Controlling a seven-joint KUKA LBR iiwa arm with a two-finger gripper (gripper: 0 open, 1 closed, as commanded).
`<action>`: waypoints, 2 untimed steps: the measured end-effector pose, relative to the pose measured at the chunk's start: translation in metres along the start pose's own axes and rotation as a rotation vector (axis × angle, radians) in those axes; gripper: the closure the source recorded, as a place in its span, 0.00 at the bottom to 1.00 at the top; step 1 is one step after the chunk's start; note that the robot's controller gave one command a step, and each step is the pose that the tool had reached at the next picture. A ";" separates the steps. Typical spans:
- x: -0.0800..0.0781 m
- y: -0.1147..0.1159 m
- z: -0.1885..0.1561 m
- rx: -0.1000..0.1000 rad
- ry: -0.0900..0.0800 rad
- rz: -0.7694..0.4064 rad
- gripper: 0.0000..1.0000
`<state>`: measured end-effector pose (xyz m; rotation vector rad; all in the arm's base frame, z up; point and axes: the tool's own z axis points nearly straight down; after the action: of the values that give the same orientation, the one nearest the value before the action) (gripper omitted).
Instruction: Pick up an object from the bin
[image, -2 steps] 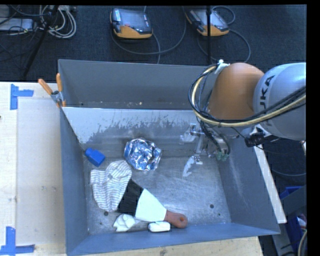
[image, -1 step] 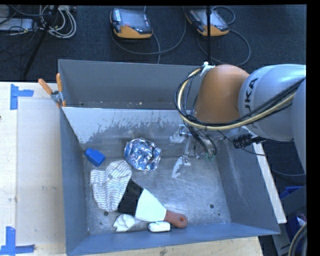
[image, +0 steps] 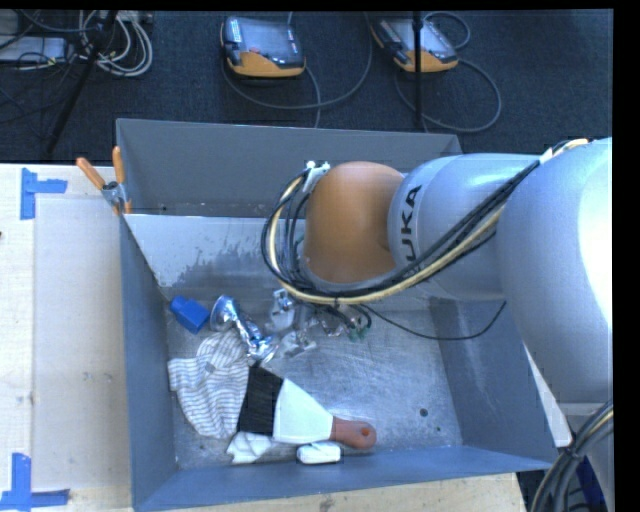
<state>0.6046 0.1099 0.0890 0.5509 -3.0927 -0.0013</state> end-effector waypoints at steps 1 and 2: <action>0.000 0.000 0.000 0.000 0.000 0.000 1.00; -0.003 -0.006 -0.043 -0.001 0.004 0.010 1.00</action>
Offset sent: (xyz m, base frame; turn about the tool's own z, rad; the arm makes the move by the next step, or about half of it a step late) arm 0.0092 -0.0080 0.0632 0.0126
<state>0.6101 0.1050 0.1318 0.5354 -3.0909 -0.0014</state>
